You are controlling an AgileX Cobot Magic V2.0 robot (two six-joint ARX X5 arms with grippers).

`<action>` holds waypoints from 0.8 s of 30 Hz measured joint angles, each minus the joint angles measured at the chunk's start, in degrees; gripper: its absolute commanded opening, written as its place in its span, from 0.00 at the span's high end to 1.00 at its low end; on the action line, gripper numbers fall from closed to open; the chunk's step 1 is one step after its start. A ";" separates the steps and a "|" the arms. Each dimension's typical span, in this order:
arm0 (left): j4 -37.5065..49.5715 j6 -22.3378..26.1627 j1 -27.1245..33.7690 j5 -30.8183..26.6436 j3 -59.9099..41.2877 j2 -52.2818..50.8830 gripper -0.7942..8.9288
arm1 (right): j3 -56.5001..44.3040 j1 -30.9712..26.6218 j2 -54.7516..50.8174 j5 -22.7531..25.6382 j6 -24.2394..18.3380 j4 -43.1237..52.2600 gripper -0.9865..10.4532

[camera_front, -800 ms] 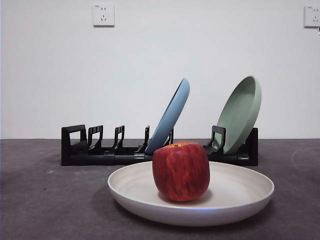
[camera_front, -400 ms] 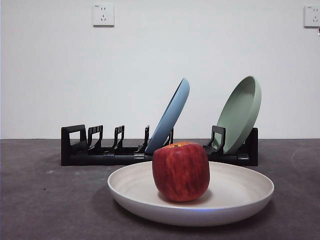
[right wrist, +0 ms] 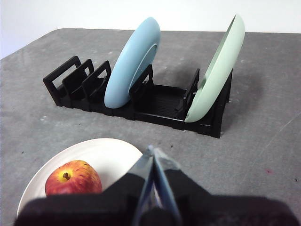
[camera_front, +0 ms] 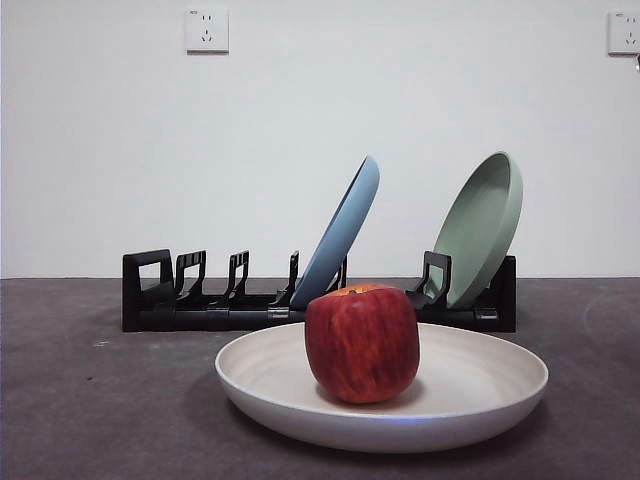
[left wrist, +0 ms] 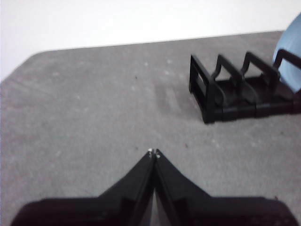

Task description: Take the yellow plate from the plate rack,put the plate on the table,take the apple from the table,put the apple in the plate

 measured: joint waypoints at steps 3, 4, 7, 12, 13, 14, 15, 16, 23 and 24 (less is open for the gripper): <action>0.04 0.00 0.55 1.16 -1.14 -0.33 0.92 | 0.00 0.00 0.00 0.00 0.00 0.00 0.91; 0.11 0.00 0.81 1.46 -1.53 -0.66 0.92 | 0.00 0.00 0.00 0.00 0.00 0.00 0.91; 0.13 0.00 1.38 1.97 -2.67 -1.97 0.92 | 0.00 0.00 0.00 0.02 0.00 -0.02 0.91; 0.44 0.09 1.92 2.47 -2.78 -4.07 0.92 | 0.00 0.00 0.00 0.02 0.00 -0.02 0.91; 0.44 0.13 1.92 2.43 -2.78 -4.11 0.92 | 0.00 0.00 0.00 0.00 0.00 0.00 0.91; 0.46 0.15 1.92 2.43 -2.78 -4.09 0.92 | 0.00 0.00 0.00 0.00 0.00 -0.02 0.91; 0.46 0.15 1.92 2.45 -2.78 -4.11 0.92 | 0.00 0.00 0.00 0.00 0.00 -0.02 0.91; 0.50 0.15 1.95 2.49 -2.80 -4.09 0.92 | 0.00 0.00 0.00 0.00 0.00 -0.02 0.91; 0.63 0.15 1.92 2.49 -2.84 -4.11 0.92 | 0.00 0.00 0.00 0.00 0.00 -0.02 0.91; 0.63 0.15 1.92 2.49 -2.84 -4.11 0.92 | 0.00 0.00 0.00 0.00 0.00 -0.02 0.91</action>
